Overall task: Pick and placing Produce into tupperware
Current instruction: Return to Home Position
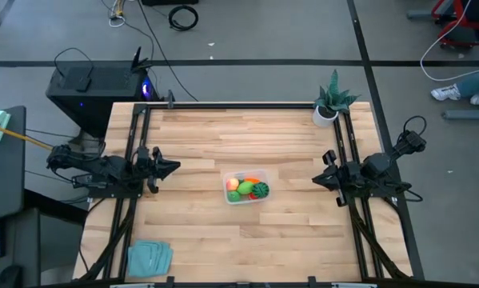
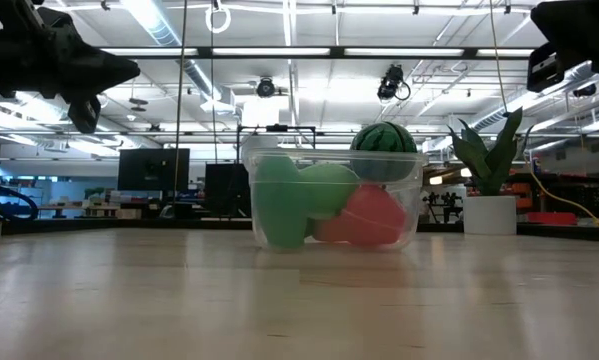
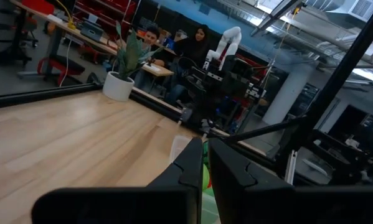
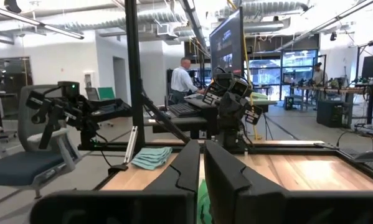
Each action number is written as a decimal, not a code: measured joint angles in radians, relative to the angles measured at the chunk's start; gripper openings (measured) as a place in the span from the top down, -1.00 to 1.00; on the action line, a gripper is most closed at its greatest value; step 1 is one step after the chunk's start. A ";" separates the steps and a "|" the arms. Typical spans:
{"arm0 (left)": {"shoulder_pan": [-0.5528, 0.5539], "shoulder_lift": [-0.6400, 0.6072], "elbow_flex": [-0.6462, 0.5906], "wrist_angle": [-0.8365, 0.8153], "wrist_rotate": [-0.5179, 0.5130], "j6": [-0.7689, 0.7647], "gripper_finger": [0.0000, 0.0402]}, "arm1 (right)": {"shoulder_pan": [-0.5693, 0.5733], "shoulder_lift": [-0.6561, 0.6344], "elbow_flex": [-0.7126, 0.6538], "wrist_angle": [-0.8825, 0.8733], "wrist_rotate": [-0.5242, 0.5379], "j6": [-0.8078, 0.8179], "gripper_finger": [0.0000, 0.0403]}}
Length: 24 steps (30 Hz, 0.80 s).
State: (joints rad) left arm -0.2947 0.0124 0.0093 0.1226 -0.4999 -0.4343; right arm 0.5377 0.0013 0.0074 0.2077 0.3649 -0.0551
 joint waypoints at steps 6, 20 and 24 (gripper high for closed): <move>0.000 0.000 0.000 0.000 0.000 0.000 0.85 | 0.000 0.000 0.000 0.000 0.000 0.000 0.86; 0.000 0.000 0.000 0.000 0.000 0.000 0.84 | 0.000 0.000 0.001 -0.001 0.000 0.000 0.86; 0.000 0.000 0.000 0.000 0.000 0.001 0.87 | 0.000 0.000 0.001 -0.001 0.000 0.000 0.86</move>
State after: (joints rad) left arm -0.2947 0.0124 0.0090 0.1223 -0.4999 -0.4335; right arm 0.5377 0.0017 0.0082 0.2070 0.3649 -0.0551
